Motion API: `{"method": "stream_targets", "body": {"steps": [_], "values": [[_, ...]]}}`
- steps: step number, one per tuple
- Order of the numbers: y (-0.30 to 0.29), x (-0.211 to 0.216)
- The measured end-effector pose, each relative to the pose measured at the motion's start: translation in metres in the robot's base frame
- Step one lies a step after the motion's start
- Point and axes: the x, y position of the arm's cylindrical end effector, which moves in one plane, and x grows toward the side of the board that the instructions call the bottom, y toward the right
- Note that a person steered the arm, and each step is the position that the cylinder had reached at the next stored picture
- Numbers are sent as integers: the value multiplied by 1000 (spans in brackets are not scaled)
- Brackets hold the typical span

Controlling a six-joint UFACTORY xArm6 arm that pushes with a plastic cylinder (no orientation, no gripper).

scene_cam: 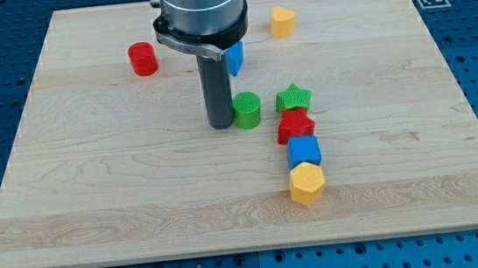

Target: Slightly move the green circle towards the green star

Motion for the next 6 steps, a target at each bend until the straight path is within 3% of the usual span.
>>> {"method": "stream_targets", "body": {"steps": [3,5,6], "values": [[3,-16],[6,28],[6,28]]}}
